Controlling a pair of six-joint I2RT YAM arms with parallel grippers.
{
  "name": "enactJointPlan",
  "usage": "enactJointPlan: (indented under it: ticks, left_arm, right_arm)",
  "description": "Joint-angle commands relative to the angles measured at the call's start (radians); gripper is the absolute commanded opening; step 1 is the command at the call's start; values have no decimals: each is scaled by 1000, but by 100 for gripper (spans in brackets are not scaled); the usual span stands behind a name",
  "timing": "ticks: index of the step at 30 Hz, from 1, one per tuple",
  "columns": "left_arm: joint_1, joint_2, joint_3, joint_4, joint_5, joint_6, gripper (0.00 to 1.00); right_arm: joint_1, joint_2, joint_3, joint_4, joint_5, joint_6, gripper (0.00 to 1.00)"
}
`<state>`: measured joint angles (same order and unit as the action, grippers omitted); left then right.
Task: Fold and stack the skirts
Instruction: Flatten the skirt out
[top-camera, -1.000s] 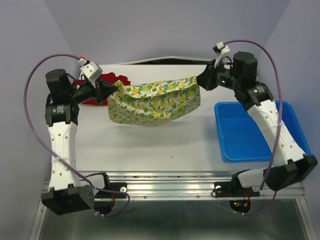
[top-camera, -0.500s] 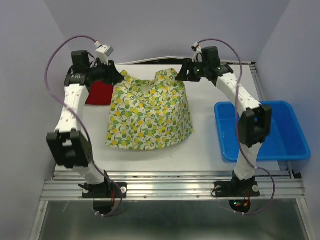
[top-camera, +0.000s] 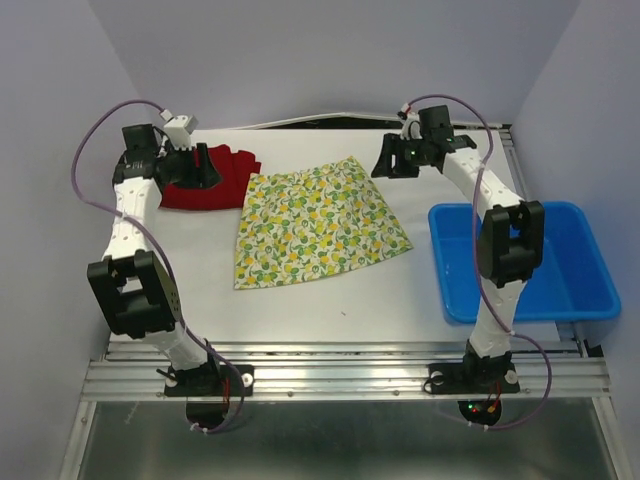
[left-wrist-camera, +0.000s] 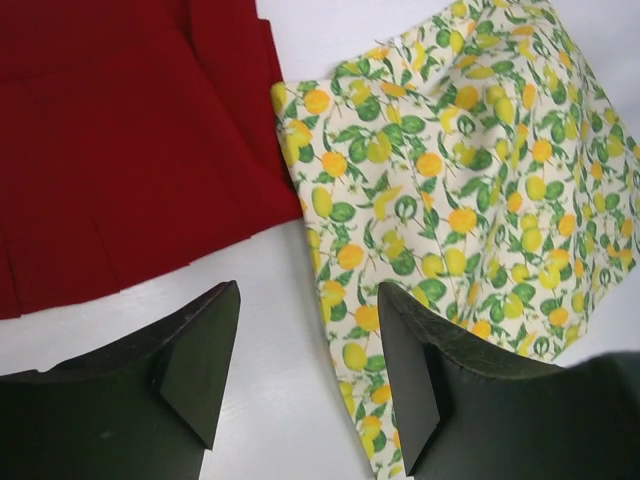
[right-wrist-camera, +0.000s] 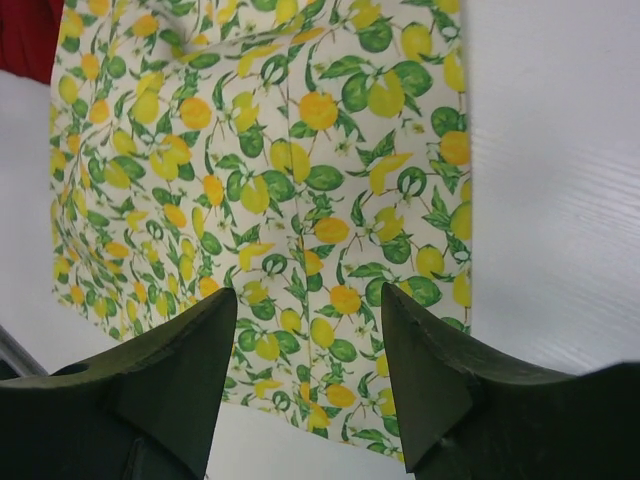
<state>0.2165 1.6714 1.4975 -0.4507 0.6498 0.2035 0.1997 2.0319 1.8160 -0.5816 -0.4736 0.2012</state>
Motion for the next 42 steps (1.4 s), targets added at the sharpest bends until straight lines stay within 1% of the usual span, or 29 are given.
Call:
enactJointPlan:
  ticks: [1, 3, 4, 6, 9, 12, 14, 15, 17, 18, 22, 24, 26, 27, 28, 32, 33, 34, 35, 36, 38, 39, 40, 41, 42]
  left_arm:
    - [-20, -47, -131, -32, 4, 96, 66]
    - [-23, -35, -169, -52, 2, 123, 64]
    - [-25, -24, -181, -57, -10, 129, 63]
    - [-35, -13, -212, -66, -16, 155, 63]
    - [-60, -1, -238, -85, -27, 181, 63]
    - [-109, 24, -255, -97, -47, 215, 62]
    - [-126, 30, -272, -91, -61, 231, 60]
    - [-135, 40, -282, -91, -87, 238, 56]
    - [-160, 54, -295, -94, -114, 260, 49]
    - [-166, 71, -307, -103, -139, 269, 41]
    - [-181, 97, -358, -137, -202, 310, 28]
    - [-183, 93, -411, -151, -242, 348, 23]
    - [-181, 85, -453, -167, -262, 378, 20]
    - [-183, 79, -497, -189, -271, 395, 18]
    - [-183, 64, -519, -204, -289, 421, 15]
    - [-181, -5, -614, -279, -325, 497, 12]
    - [-180, -40, -620, -317, -316, 535, 12]
    - [-178, -59, -620, -335, -311, 536, 12]
    - [-175, -79, -606, -347, -300, 553, 13]
    - [-169, -108, -542, -394, -241, 572, 17]
    - [-160, -116, -435, -436, -179, 596, 24]
    - [-157, -104, -304, -457, -118, 593, 34]
    - [-158, -92, -236, -451, -98, 576, 37]
    - [-158, -75, -114, -438, -81, 524, 41]
    - [-158, -56, -56, -409, -41, 501, 44]
  right_arm:
    - [26, 7, -67, -10, -68, -115, 64]
    - [35, 27, -70, -36, -53, -179, 64]
    - [47, 46, -64, -72, -40, -190, 59]
    - [56, 62, -66, -122, -4, -267, 57]
    - [101, 80, -92, -174, 15, -328, 53]
    - [151, 103, -129, -285, 39, -440, 48]
    - [176, 114, -170, -313, 58, -468, 46]
    - [196, 119, -185, -328, 76, -486, 44]
    - [211, 114, -224, -328, 92, -508, 43]
    - [225, 103, -266, -325, 110, -526, 41]
    - [253, 50, -377, -334, 118, -583, 38]
    - [280, 18, -444, -343, 110, -627, 37]
    - [311, -25, -481, -350, 102, -652, 37]
    - [322, -38, -497, -356, 98, -666, 36]
    - [322, -51, -509, -374, 77, -693, 36]
    - [377, -142, -552, -425, 18, -769, 33]
    - [377, -180, -529, -441, -8, -772, 34]
    - [377, -196, -529, -446, -16, -755, 34]
    - [377, -209, -477, -443, -13, -738, 34]
    - [362, -229, -442, -433, -17, -693, 35]
    - [325, -237, -358, -397, -28, -616, 38]
    - [267, -228, -262, -364, -58, -536, 40]
    - [236, -217, -210, -344, -71, -490, 41]
    - [206, -207, -164, -319, -83, -447, 41]
    - [178, -191, -79, -260, -82, -357, 41]
